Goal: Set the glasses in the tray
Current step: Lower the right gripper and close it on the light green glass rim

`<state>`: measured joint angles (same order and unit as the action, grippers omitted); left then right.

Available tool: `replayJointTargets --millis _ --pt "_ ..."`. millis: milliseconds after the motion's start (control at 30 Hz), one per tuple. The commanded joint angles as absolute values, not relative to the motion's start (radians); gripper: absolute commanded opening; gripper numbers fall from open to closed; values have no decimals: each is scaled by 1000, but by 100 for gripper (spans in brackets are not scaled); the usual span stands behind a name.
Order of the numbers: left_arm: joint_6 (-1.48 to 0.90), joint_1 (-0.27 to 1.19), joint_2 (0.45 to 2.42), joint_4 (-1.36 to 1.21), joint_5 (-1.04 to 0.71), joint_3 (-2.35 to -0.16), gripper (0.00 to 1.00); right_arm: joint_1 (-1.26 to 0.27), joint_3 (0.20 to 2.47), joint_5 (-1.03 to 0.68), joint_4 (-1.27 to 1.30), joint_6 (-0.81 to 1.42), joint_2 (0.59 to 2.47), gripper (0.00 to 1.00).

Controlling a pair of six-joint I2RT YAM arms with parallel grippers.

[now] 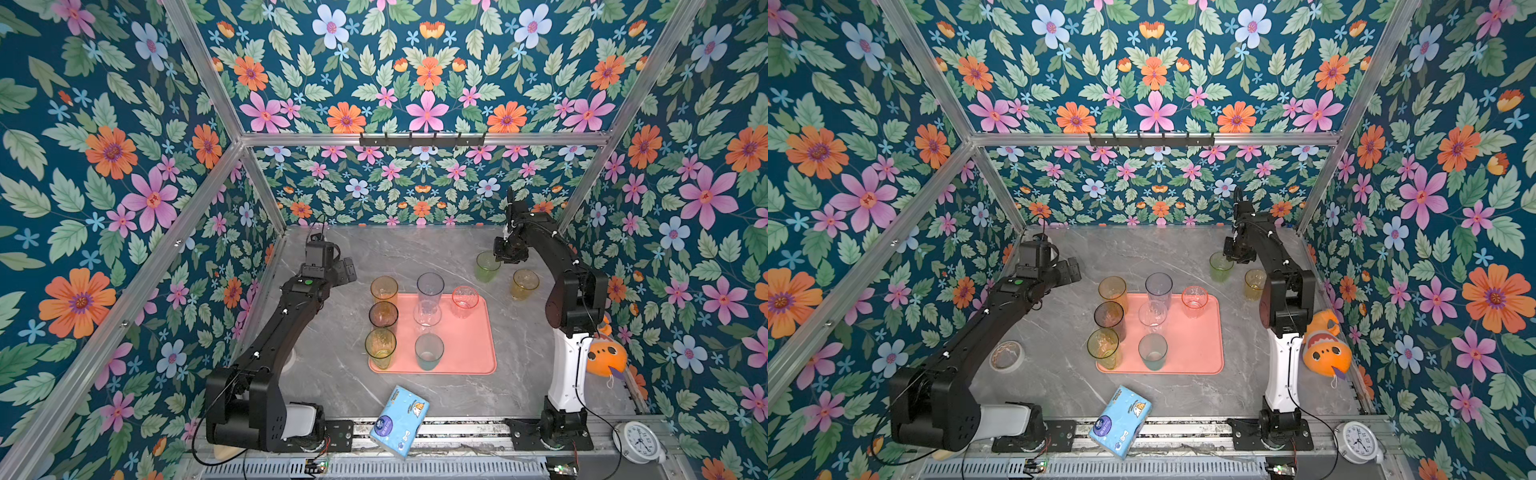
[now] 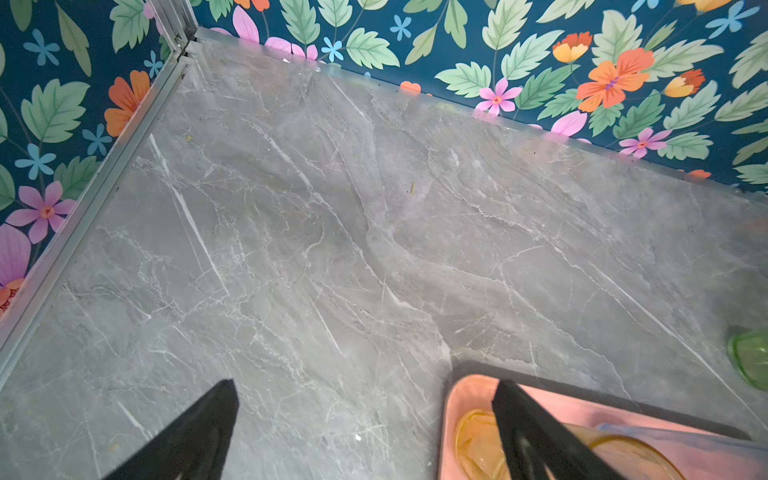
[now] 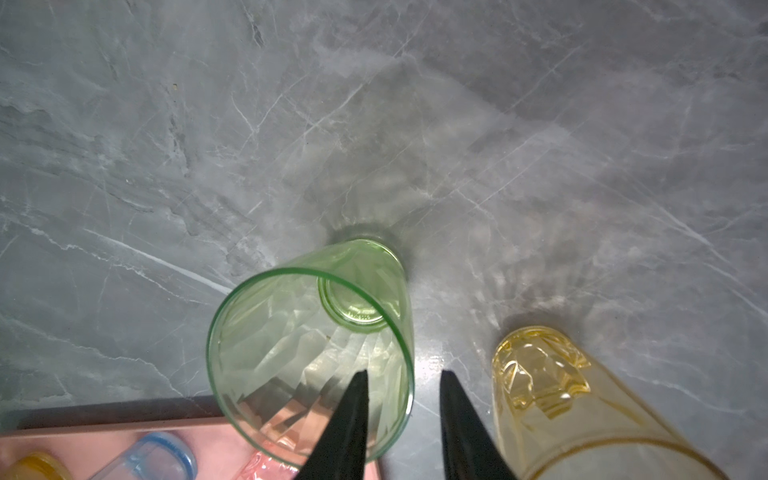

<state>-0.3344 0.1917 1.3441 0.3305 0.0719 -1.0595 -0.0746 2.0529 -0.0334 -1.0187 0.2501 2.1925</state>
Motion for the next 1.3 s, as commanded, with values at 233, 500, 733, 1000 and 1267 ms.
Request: replayJointTargets --millis 233,500,733,1000,1267 --pt "-325 190 1344 330 70 -1058 99 -72 2052 -44 -1020 247 2214 26" --pt "-326 190 1345 331 72 -1062 99 -73 2054 -42 -1016 250 2230 20" --pt "-324 190 1348 333 67 -1061 99 -72 2053 -45 -1014 248 2228 7" --pt "-327 190 1350 332 62 -1063 99 -73 2058 -39 -1023 236 2211 0" --pt "-325 190 1344 333 62 -1065 99 -72 2063 -28 -1049 233 2171 0"
